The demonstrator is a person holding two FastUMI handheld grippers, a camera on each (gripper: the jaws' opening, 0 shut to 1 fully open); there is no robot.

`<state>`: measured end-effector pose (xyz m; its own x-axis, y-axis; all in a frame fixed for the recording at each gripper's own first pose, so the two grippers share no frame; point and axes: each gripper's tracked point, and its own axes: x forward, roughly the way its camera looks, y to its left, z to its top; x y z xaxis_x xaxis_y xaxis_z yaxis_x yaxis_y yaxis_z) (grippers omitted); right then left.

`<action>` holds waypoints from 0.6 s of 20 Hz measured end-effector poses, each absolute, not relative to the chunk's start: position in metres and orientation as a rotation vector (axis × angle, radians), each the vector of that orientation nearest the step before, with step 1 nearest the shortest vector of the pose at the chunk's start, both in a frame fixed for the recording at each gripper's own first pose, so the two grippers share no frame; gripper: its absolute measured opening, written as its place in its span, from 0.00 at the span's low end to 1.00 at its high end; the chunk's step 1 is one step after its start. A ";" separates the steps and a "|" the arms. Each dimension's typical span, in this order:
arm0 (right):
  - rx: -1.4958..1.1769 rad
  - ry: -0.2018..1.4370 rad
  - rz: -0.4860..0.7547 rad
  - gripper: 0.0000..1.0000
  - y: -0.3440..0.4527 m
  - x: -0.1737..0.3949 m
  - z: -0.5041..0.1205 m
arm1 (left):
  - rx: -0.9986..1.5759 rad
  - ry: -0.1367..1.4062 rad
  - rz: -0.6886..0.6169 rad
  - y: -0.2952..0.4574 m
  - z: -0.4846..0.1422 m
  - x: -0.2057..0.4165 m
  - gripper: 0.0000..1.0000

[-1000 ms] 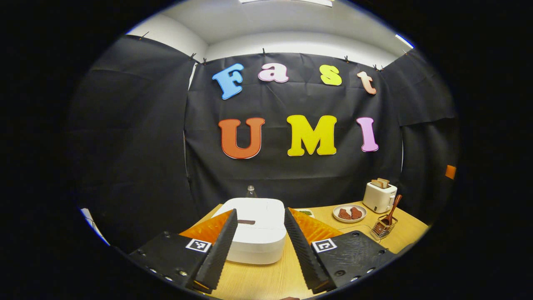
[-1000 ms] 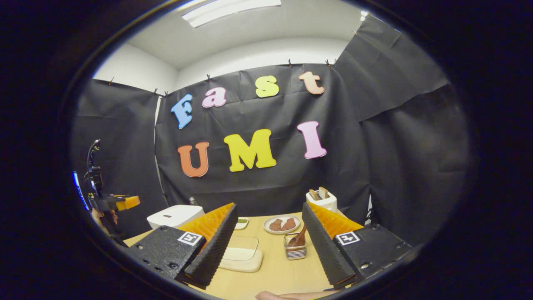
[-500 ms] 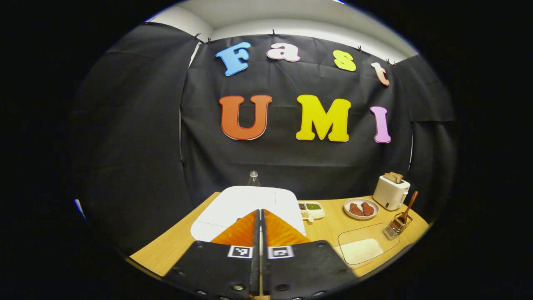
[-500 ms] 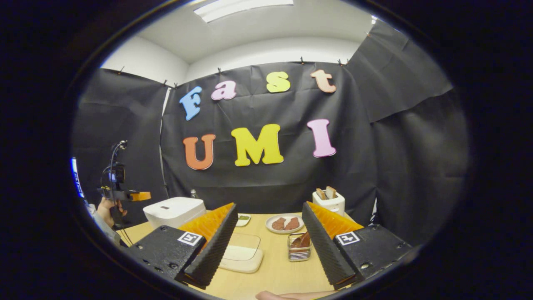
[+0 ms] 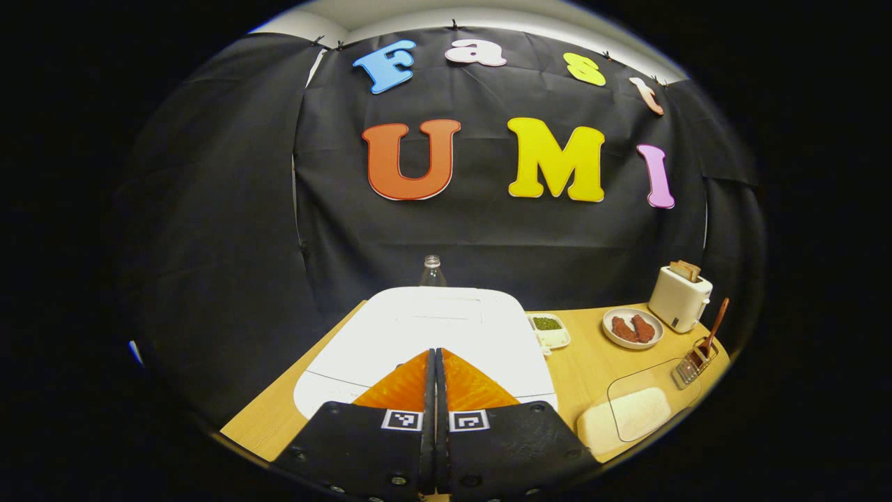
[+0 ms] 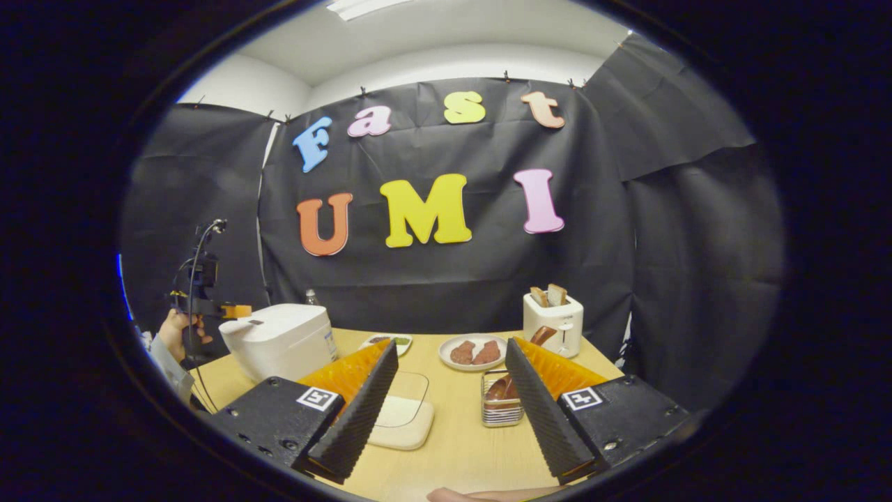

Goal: Close the left gripper, press the button to open the rice cooker; take a wooden spoon from the chopstick holder with the right hand, scoop a spoonful of rice and pour it into the rice cooker, then put the wooden spoon back into the chopstick holder.

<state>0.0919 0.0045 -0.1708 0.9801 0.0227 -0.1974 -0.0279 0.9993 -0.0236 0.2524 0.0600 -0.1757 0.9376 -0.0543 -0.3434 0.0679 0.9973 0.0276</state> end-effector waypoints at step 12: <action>-0.062 0.202 0.063 1.00 0.007 0.093 -0.180 | 0.023 0.562 0.000 0.069 -0.203 0.254 0.01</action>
